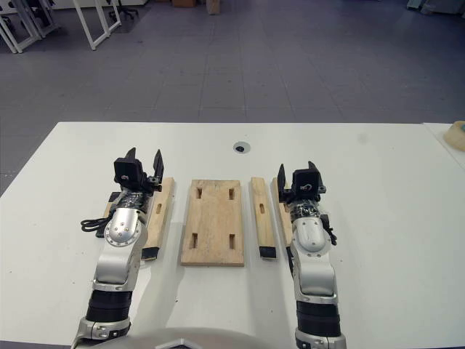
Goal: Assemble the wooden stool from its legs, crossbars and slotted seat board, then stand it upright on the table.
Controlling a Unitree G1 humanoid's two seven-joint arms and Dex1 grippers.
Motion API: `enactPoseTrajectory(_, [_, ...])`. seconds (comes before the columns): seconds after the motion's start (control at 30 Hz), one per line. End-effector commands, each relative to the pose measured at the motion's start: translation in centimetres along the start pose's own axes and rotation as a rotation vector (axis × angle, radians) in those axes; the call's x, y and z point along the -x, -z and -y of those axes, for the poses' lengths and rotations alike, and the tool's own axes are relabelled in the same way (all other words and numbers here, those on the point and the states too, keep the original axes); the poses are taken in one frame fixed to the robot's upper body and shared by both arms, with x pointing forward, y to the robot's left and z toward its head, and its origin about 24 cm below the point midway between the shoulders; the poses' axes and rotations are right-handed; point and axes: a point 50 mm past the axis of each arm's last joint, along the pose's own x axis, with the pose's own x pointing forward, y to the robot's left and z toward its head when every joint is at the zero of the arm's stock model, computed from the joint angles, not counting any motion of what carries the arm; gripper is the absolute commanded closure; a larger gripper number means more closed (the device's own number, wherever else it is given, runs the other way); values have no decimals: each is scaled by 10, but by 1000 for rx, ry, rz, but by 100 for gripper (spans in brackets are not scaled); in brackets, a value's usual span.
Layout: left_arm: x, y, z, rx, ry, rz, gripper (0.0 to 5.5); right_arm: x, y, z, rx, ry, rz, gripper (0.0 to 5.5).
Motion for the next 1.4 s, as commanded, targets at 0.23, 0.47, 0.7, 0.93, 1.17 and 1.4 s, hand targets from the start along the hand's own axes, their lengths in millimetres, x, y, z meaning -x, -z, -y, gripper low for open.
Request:
enactPoseTrajectory(0.23, [-2,-3,-2,-26,-11,8,251,-3,-2,0,-7,4,-6,227])
enactPoseTrajectory(0.47, [-3,-6,-5,-20,-24,29,251,-2,0,-3,19,-23,-25,227])
enactPoseTrajectory(0.7, [-3,-5,-5,-13,-29,27,251,-2,0,-2,22,-26,-29,227])
enactPoseTrajectory(0.93, [-2,-3,-6,-5,-36,15,251,-1,2,-3,35,-41,-43,227])
enactPoseTrajectory(1.17, [-2,-3,-6,0,-38,8,251,-2,1,-2,29,-40,-38,227])
enactPoseTrajectory(1.4, [-2,-1,-7,-6,-36,-7,251,-2,6,10,23,2,-70,227])
